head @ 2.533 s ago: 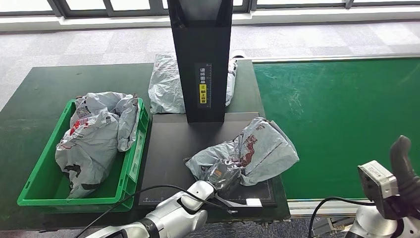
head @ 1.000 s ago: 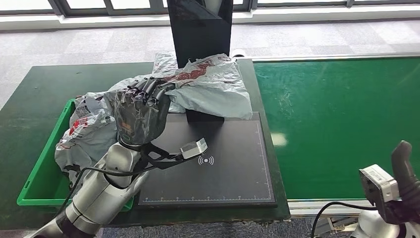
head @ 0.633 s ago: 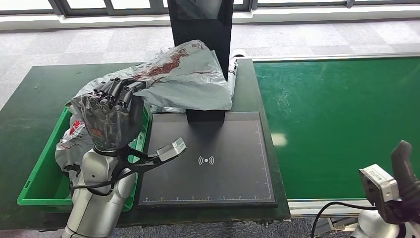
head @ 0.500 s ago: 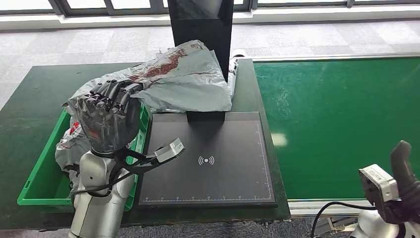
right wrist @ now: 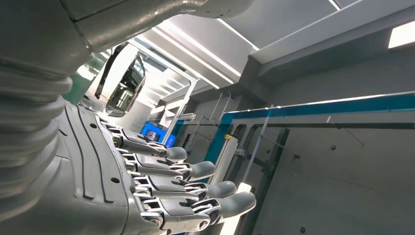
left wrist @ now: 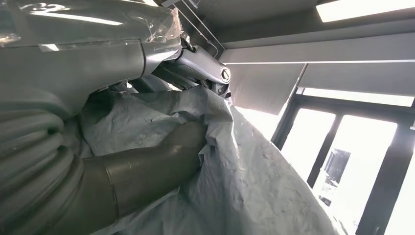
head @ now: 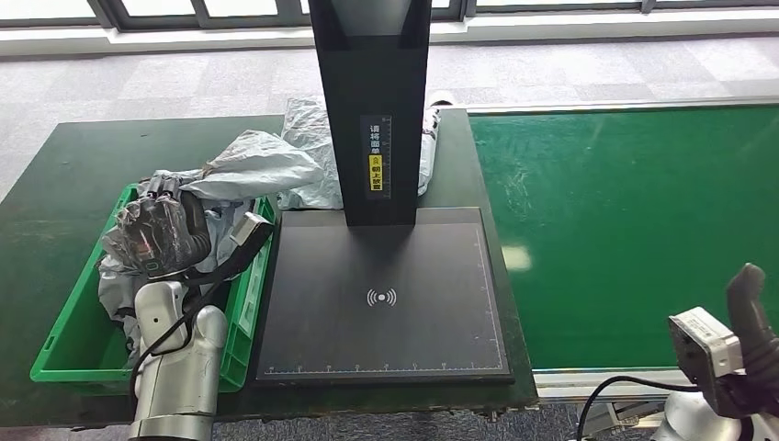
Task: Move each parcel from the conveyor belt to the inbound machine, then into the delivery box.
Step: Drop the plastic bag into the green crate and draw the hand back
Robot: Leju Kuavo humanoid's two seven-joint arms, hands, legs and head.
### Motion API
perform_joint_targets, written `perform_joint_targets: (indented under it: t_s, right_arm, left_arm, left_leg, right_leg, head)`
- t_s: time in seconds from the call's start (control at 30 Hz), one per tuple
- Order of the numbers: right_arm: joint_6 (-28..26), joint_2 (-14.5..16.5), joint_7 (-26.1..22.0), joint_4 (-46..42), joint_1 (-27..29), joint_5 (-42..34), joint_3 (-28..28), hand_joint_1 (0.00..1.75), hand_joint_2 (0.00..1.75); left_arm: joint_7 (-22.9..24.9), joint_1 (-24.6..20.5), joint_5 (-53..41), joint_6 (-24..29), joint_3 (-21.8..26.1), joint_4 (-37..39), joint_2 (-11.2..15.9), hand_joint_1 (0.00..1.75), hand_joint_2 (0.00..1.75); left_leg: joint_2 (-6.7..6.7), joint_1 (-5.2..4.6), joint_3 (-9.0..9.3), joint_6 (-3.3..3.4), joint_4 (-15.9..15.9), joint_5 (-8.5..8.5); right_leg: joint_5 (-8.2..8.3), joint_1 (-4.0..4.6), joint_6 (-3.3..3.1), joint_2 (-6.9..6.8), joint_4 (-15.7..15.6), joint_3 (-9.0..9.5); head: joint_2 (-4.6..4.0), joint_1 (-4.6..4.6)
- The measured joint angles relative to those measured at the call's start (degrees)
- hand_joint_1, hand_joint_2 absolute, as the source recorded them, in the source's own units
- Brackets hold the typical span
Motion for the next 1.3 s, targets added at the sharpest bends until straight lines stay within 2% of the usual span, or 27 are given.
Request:
perform_joint_targets:
  t_s: [0.37, 0.53, 0.8, 1.17, 1.3]
  right_arm:
    - [0.0, 0.0, 0.0, 0.0, 0.0, 0.0, 0.0, 0.00, 1.75]
    - [0.0, 0.0, 0.0, 0.0, 0.0, 0.1, 0.0, 0.00, 1.75]
    - [0.0, 0.0, 0.0, 0.5, 0.0, 0.9, 0.0, 0.00, 1.75]
    - [0.0, 0.0, 0.0, 1.1, 0.0, 1.2, 0.0, 0.00, 1.75]
    - [0.0, 0.0, 0.0, 1.4, 0.0, 1.2, 0.0, 0.00, 1.75]
  left_arm:
    - [-0.3, -0.2, 0.0, 0.0, 1.5, 1.5, -0.4, 1.75, 1.75]
    - [-3.6, -1.0, 0.0, 0.0, 5.9, 2.8, -1.3, 1.75, 1.75]
    - [-4.7, -1.1, -0.3, 0.0, 10.5, 4.3, -2.5, 1.75, 1.75]
    - [-3.4, -1.1, -0.4, 0.0, 12.4, 6.0, -3.3, 1.75, 1.75]
    - [1.4, -1.4, -0.3, 0.1, 13.9, 6.5, -3.5, 1.75, 1.75]
  left_leg:
    - [0.00, -0.01, -0.01, 0.03, 0.0, -0.02]
    - [0.02, 0.00, -0.01, 0.02, 0.0, -0.02]
    - [-0.01, 0.00, -0.03, 0.03, 0.0, -0.02]
    - [0.00, 0.00, -0.03, 0.03, 0.0, -0.02]
    - [0.02, 0.00, -0.04, 0.03, 0.0, -0.02]
  right_leg:
    - [0.00, -0.01, 0.00, 0.00, 0.0, 0.00]
    - [0.00, 0.00, 0.00, 0.00, 0.0, 0.00]
    - [0.00, -0.01, 0.00, -0.01, 0.0, 0.00]
    - [0.00, -0.01, 0.01, -0.01, 0.0, 0.00]
    - [0.00, 0.00, 0.00, 0.00, 0.0, 0.01]
  head:
    - [0.01, 0.01]
    - [-0.01, 0.00]
    - [0.00, 0.00]
    - [0.00, -0.01]
    - [0.01, -0.01]
